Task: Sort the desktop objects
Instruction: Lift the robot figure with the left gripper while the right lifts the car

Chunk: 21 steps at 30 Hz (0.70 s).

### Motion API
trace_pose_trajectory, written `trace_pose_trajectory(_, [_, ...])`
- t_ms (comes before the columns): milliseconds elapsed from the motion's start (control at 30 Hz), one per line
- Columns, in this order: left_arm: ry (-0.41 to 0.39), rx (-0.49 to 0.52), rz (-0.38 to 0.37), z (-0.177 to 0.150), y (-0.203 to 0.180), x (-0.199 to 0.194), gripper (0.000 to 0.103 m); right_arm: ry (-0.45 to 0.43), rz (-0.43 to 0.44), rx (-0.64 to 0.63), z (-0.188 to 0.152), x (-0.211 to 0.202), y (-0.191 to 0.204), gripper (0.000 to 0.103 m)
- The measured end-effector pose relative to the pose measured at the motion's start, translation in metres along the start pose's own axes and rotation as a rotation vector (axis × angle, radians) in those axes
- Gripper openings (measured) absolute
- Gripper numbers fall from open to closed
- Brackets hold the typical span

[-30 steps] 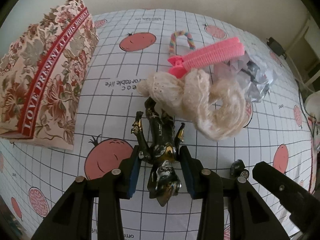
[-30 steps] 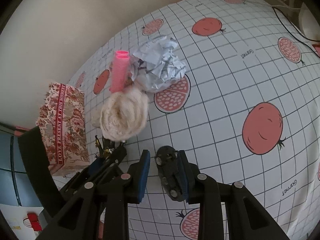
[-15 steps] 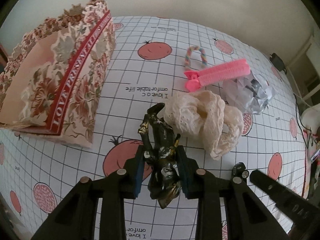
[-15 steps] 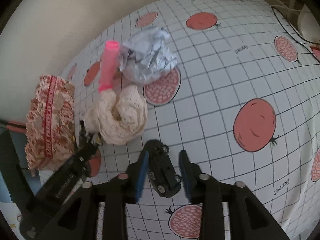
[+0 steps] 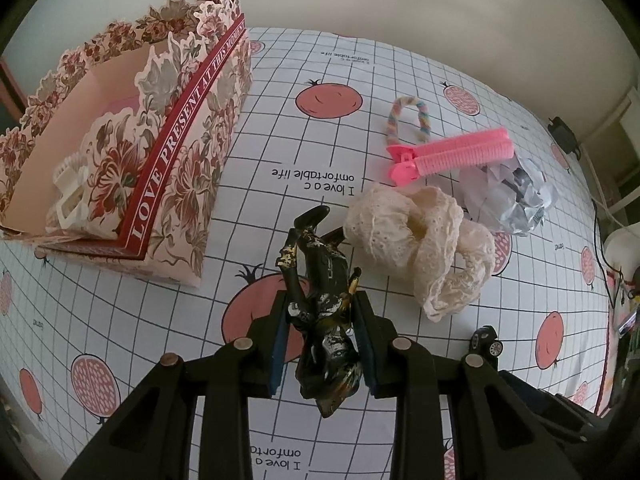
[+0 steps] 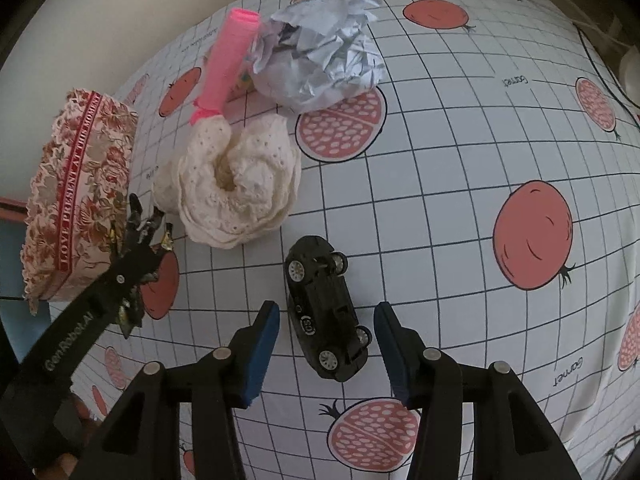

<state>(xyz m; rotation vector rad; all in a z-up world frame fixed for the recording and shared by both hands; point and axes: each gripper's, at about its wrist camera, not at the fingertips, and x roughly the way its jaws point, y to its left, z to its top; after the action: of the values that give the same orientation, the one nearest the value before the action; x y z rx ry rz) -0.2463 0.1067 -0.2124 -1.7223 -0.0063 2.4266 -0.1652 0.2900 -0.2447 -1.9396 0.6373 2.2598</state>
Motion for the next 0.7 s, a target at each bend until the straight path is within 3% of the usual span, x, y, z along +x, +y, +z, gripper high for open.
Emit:
trace_pose_trajectory(67, [0.002, -0.003, -0.001, 0.0, 0.0, 0.0, 0.032, -0.002, -0.003, -0.011, 0.0, 0.001, 0.002, 0.05])
trace_pose_trajectory(200, [0.006, -0.006, -0.002, 0.0, 0.001, 0.003, 0.032, -0.009, -0.002, -0.02, 0.001, 0.002, 0.004, 0.037])
trace_pose_trajectory(533, [0.01, -0.013, -0.007, -0.001, 0.001, 0.003, 0.032, -0.042, 0.038, 0.007, 0.003, -0.006, 0.005, 0.033])
trace_pose_trajectory(700, [0.009, -0.021, -0.014, -0.002, 0.002, 0.001, 0.032, -0.113, 0.08, 0.021, 0.01, -0.028, -0.004, 0.033])
